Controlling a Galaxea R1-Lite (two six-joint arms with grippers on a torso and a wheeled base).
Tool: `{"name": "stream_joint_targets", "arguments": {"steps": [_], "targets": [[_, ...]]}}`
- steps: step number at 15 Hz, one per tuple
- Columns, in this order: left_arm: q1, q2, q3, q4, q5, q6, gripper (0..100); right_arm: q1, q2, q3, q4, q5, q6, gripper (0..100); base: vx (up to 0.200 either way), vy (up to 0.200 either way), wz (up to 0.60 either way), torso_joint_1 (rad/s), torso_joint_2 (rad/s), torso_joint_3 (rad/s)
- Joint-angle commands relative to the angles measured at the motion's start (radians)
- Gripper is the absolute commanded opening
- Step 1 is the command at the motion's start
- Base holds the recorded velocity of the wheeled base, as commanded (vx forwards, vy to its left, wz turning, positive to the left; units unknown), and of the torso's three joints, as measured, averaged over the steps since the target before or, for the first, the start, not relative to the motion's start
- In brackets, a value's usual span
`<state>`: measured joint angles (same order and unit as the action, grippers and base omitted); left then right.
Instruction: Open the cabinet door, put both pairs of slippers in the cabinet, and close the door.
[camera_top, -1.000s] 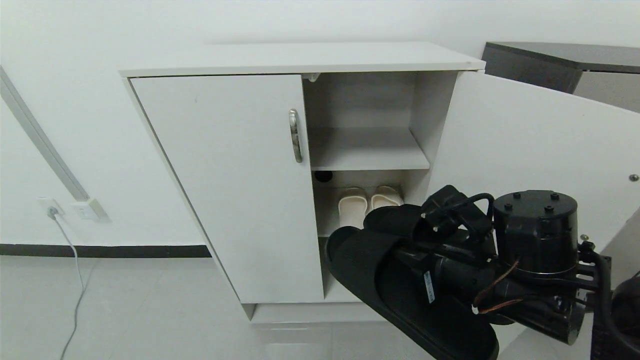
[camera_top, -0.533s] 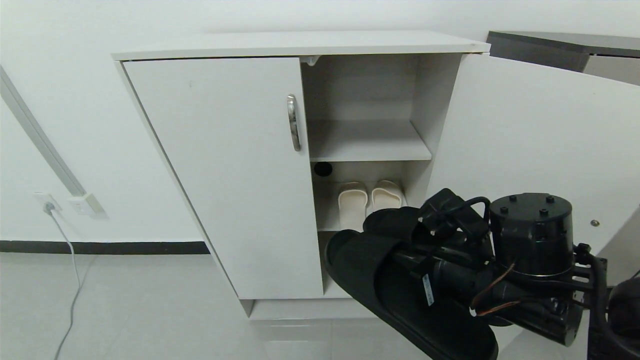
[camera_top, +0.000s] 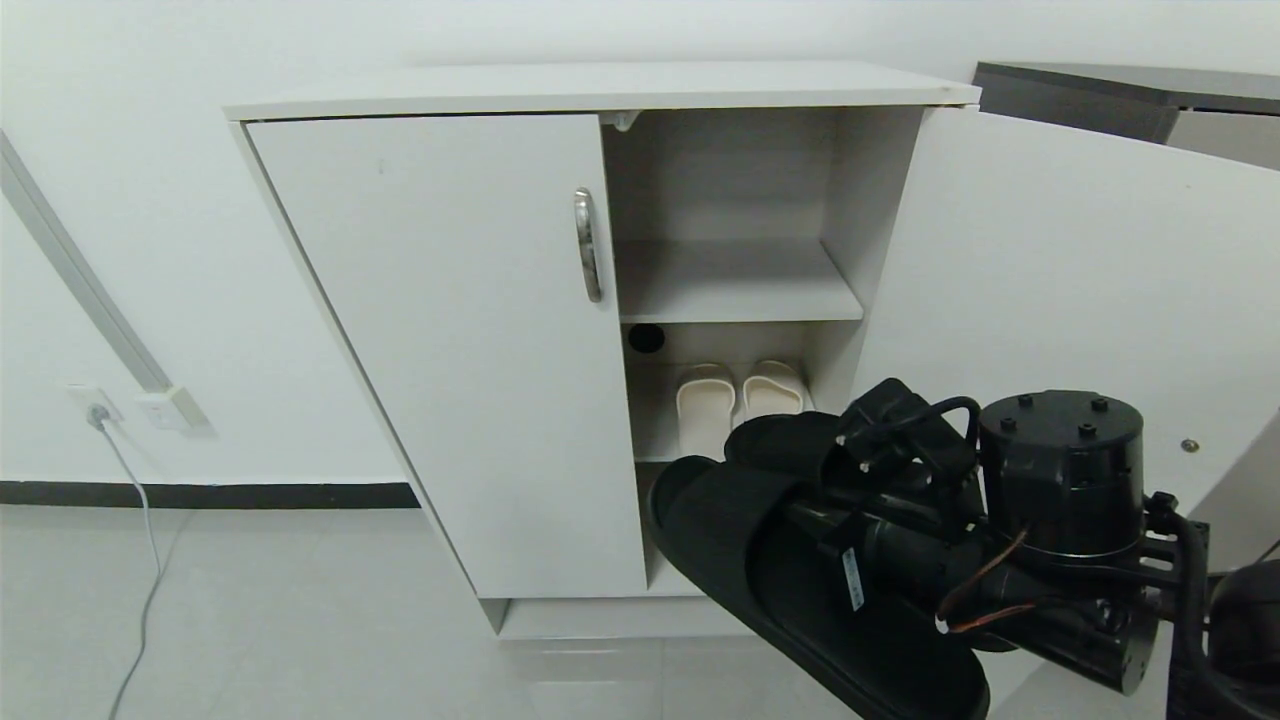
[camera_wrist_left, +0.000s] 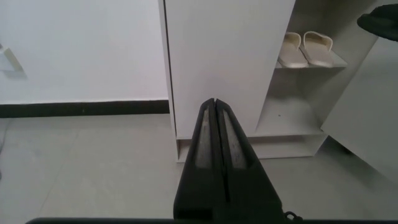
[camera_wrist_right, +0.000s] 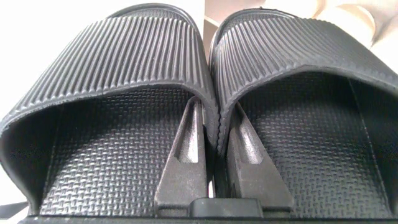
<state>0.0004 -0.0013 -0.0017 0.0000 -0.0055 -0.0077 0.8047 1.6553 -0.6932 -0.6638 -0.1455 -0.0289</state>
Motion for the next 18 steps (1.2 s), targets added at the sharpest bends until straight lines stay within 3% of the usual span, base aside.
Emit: {"name": "stream_joint_targets", "arguments": {"steps": [1,6,7,9,12,15,16,18], "targets": [[0.001,0.001,0.0,0.0,0.001,-0.002,0,0.001,0.003,0.001,0.0,0.0,0.0,0,0.0,0.0,0.0,0.0,0.0,0.0],[0.001,0.001,0.0,0.0,0.001,-0.002,0,-0.004,0.052,-0.005,-0.065,-0.026,0.0,0,0.0,0.0,0.0,0.0,0.0,0.0],[0.001,0.001,0.0,0.0,0.001,-0.002,0,-0.001,0.08,-0.022,-0.08,-0.086,0.006,0,0.0,0.0,0.0,0.0,0.0,0.0],[0.001,0.001,0.0,0.0,0.001,-0.002,0,0.045,0.184,-0.095,-0.08,-0.325,0.103,0,0.0,0.0,0.0,0.0,0.0,0.0],[0.001,0.001,0.0,0.0,0.001,-0.002,0,0.093,0.304,-0.221,-0.048,-0.514,0.19,0,0.0,0.0,0.0,0.0,0.0,0.0],[0.001,0.001,0.0,0.0,0.001,-0.002,0,0.1,0.351,-0.376,0.109,-0.56,0.281,0,0.0,0.0,0.0,0.0,0.0,0.0],[0.001,0.001,0.0,0.0,-0.001,-0.002,0,0.1,0.353,-0.493,0.297,-0.579,0.365,0,0.0,0.0,0.0,0.0,0.0,0.0],[0.001,0.001,0.0,0.0,-0.001,0.0,0,0.1,0.357,-0.623,0.486,-0.641,0.426,0,0.0,0.0,0.0,0.0,0.0,0.0]]}}
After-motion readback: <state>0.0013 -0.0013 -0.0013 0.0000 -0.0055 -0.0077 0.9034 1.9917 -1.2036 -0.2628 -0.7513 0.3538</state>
